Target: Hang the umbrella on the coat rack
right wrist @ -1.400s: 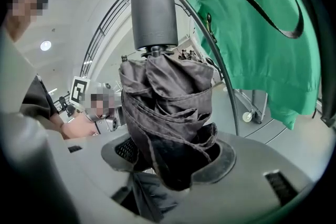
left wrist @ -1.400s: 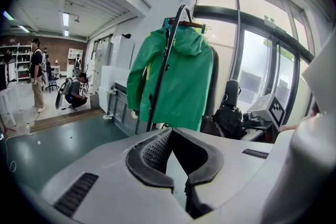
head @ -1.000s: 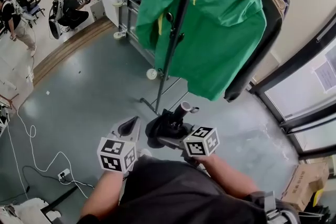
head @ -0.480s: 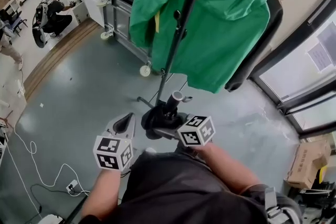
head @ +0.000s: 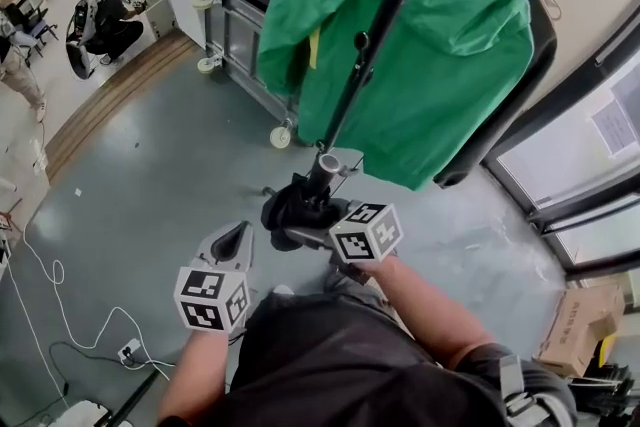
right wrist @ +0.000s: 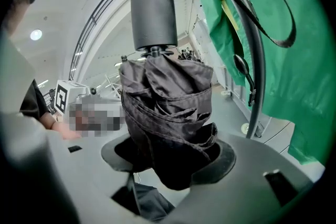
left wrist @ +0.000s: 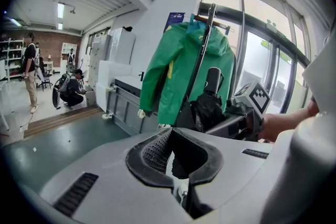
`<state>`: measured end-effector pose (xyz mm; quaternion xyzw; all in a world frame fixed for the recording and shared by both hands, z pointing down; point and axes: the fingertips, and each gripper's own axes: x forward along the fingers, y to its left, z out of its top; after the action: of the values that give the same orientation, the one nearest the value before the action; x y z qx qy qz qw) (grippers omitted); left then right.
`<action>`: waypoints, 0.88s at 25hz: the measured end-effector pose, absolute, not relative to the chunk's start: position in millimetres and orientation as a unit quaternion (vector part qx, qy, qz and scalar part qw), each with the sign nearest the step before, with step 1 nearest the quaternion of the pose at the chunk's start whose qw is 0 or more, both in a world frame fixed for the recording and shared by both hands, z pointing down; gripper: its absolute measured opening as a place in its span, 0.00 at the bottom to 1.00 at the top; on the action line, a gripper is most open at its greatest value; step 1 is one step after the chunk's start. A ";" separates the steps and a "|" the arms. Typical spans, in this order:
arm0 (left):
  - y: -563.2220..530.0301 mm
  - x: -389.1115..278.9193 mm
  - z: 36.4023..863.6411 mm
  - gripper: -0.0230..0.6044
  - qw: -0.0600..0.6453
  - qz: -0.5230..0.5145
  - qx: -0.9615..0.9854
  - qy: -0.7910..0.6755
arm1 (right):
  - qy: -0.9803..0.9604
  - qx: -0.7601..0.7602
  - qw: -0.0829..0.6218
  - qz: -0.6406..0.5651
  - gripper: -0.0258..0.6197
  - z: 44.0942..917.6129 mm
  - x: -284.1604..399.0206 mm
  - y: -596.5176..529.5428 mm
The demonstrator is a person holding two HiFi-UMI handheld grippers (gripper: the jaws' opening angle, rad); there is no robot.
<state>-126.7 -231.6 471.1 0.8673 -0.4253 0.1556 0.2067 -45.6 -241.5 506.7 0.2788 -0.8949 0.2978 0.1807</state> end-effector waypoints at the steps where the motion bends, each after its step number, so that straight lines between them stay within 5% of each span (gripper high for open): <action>1: -232.5 -126.8 471.0 0.06 0.209 0.153 0.864 -0.432 | -0.897 0.274 0.182 0.295 0.42 505.8 -45.3 -246.9; 22: -236.4 -147.9 472.0 0.06 0.231 0.148 0.822 -0.498 | -0.898 0.239 0.230 0.289 0.42 543.3 -50.8 -306.6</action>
<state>-147.9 -236.4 472.0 0.8225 -0.4982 0.1477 0.2313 -50.8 -306.6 543.3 0.2389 -0.8978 0.2895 0.2303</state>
